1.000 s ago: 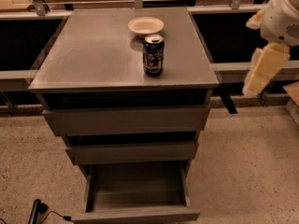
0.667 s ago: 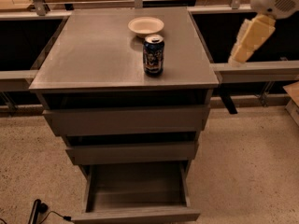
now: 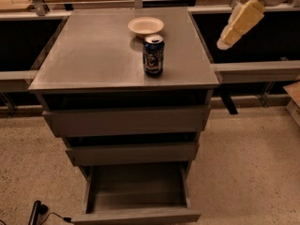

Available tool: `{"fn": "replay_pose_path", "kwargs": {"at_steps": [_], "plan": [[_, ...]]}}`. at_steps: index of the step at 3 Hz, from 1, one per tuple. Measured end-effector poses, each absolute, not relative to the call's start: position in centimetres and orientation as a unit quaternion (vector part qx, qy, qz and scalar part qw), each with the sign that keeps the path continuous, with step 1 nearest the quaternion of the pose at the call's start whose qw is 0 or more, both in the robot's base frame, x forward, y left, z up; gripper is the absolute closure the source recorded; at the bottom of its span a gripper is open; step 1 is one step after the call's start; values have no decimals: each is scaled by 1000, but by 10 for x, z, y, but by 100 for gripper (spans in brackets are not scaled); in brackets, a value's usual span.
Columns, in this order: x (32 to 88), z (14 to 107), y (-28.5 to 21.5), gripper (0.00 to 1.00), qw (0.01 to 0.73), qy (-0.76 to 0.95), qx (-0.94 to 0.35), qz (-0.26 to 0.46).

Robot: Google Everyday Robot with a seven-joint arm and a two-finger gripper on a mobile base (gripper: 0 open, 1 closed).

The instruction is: Place pepsi can into bottom drawer

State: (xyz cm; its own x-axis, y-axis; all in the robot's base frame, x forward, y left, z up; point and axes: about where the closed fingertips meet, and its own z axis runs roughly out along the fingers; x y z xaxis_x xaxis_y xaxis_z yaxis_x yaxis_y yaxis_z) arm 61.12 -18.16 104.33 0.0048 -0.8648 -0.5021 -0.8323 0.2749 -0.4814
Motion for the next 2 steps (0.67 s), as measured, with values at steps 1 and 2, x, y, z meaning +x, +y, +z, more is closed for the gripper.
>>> {"fn": "replay_pose_path", "kwargs": {"at_steps": [1,2], "plan": [[615,1039,-180,0,404,706,-582,6],[623,1018,-153,0,446,711,-538,74]]}}
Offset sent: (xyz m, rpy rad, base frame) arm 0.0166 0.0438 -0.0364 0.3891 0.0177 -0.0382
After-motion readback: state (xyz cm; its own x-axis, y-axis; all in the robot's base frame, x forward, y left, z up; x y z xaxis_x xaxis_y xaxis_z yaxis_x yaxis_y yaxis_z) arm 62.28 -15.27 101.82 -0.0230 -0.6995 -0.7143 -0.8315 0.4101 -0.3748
